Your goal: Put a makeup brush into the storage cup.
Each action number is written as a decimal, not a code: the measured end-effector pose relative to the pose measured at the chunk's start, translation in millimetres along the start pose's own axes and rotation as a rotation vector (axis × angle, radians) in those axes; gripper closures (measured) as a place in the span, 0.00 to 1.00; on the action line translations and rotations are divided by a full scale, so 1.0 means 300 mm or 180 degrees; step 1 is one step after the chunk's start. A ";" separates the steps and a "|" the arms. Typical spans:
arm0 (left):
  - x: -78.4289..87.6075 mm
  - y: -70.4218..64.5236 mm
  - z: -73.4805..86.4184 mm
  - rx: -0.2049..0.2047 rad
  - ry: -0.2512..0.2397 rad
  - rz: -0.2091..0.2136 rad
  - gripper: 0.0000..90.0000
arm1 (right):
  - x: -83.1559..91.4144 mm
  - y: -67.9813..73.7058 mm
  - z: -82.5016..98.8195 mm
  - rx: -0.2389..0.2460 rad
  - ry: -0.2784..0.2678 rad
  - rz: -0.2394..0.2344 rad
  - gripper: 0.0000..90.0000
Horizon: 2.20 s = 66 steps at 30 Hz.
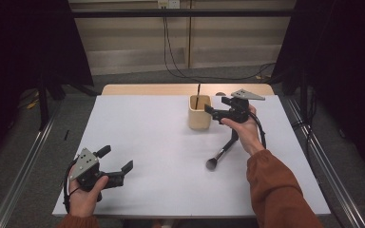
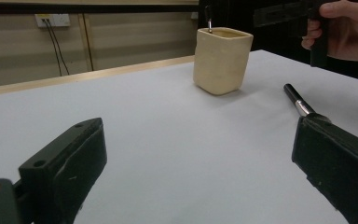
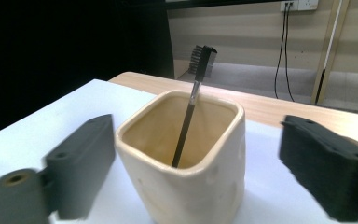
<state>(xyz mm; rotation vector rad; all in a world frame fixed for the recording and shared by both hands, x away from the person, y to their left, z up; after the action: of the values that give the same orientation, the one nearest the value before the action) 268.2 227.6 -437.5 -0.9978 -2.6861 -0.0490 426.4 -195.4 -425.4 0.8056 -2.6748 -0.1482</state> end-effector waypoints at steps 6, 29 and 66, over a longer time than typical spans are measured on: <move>0.008 0.001 0.002 0.0027 -0.0011 -0.0030 0.03 | 0.031 0.005 0.017 -0.0006 -0.0026 -0.0007 0.03; 0.039 0.005 0.002 0.0073 -0.0072 -0.0104 0.03 | 0.239 0.032 0.070 0.0061 -0.0090 0.0017 0.02; 0.069 0.008 0.008 0.0099 -0.0106 -0.0170 0.03 | 0.541 0.040 0.250 0.0103 -0.0052 0.0254 0.02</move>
<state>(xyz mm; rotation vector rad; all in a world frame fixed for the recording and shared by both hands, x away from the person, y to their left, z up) 254.1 242.8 -434.3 -0.9258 -2.7347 -0.0013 267.3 -275.1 -445.7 0.7089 -2.7264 -0.0924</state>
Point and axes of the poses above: each handheld gripper's, and its own axes: x roughly backward along the jaws, z roughly out of its underside, y roughly to its left, the point moved 2 cm from there along -x, roughly forward along the jaws
